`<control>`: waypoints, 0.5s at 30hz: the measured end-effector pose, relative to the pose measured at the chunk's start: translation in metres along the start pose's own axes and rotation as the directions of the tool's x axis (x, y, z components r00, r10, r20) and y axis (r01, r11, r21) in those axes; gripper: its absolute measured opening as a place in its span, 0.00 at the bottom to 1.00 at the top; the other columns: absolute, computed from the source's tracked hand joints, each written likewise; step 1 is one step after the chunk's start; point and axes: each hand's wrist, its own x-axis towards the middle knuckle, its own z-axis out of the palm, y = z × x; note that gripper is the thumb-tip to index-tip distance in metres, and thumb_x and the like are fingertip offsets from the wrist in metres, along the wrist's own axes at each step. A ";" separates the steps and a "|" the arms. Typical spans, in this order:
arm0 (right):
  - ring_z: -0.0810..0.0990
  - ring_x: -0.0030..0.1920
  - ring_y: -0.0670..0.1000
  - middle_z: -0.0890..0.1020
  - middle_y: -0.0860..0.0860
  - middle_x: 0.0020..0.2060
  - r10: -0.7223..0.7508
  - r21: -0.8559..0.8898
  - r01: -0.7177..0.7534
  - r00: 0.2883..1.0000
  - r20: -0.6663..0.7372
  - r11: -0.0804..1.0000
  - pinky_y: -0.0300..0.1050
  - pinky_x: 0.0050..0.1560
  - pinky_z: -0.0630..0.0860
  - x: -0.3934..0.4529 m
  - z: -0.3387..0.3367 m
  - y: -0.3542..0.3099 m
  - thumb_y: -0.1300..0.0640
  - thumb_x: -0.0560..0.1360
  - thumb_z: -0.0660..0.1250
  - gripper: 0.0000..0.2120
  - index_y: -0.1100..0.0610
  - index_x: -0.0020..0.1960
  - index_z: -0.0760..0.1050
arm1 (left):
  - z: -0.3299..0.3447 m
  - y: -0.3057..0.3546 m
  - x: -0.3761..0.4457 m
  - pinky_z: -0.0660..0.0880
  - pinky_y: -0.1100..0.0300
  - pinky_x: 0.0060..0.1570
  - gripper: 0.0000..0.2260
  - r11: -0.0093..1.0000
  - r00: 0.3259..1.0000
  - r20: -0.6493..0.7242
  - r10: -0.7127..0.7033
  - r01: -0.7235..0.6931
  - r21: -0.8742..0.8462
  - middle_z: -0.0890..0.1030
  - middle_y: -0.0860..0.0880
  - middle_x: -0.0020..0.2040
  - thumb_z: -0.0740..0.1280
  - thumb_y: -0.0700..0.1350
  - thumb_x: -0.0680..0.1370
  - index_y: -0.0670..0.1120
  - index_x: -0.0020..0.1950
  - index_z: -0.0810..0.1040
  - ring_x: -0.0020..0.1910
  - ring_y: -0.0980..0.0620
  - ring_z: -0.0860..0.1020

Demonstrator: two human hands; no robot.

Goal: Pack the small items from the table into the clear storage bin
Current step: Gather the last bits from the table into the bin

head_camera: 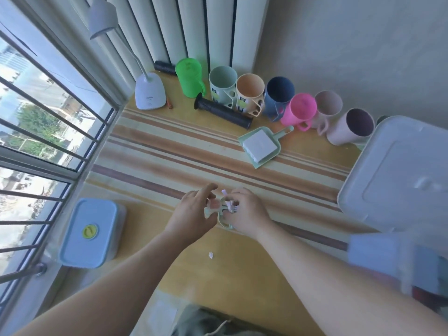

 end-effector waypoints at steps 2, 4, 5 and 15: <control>0.81 0.55 0.43 0.78 0.38 0.54 0.036 0.142 -0.035 0.999 -0.006 0.989 0.41 0.58 0.78 -0.010 -0.003 -0.005 0.56 0.72 0.76 0.16 0.49 0.59 0.85 | 0.004 0.011 -0.002 0.70 0.61 0.53 0.29 1.000 1.000 0.002 0.017 -0.017 -0.023 0.79 0.62 0.52 0.73 0.47 0.72 0.58 0.71 0.67 0.50 0.57 0.73; 0.81 0.56 0.41 0.80 0.37 0.54 0.058 0.237 -0.052 0.998 -0.018 0.970 0.42 0.59 0.79 -0.022 -0.008 -0.007 0.54 0.70 0.76 0.14 0.47 0.56 0.85 | 0.008 0.019 -0.004 0.73 0.59 0.53 0.30 0.999 0.999 0.006 0.037 -0.037 -0.025 0.80 0.62 0.52 0.74 0.47 0.72 0.58 0.71 0.68 0.49 0.57 0.74; 0.81 0.56 0.41 0.80 0.37 0.55 0.056 0.249 -0.048 0.998 -0.026 0.967 0.42 0.58 0.79 -0.028 -0.011 -0.007 0.52 0.71 0.76 0.13 0.46 0.55 0.85 | 0.010 0.023 -0.005 0.74 0.58 0.53 0.30 0.999 0.999 0.010 0.044 -0.044 -0.026 0.80 0.61 0.52 0.75 0.46 0.72 0.57 0.72 0.69 0.50 0.57 0.74; 0.86 0.43 0.42 0.88 0.43 0.45 0.206 0.429 -0.156 0.976 -0.071 0.890 0.45 0.48 0.83 -0.066 -0.034 0.008 0.48 0.75 0.75 0.06 0.46 0.51 0.84 | 0.021 0.060 -0.016 0.77 0.58 0.53 0.30 0.981 0.983 -0.048 0.176 -0.179 -0.072 0.82 0.61 0.57 0.78 0.43 0.70 0.56 0.69 0.72 0.53 0.58 0.80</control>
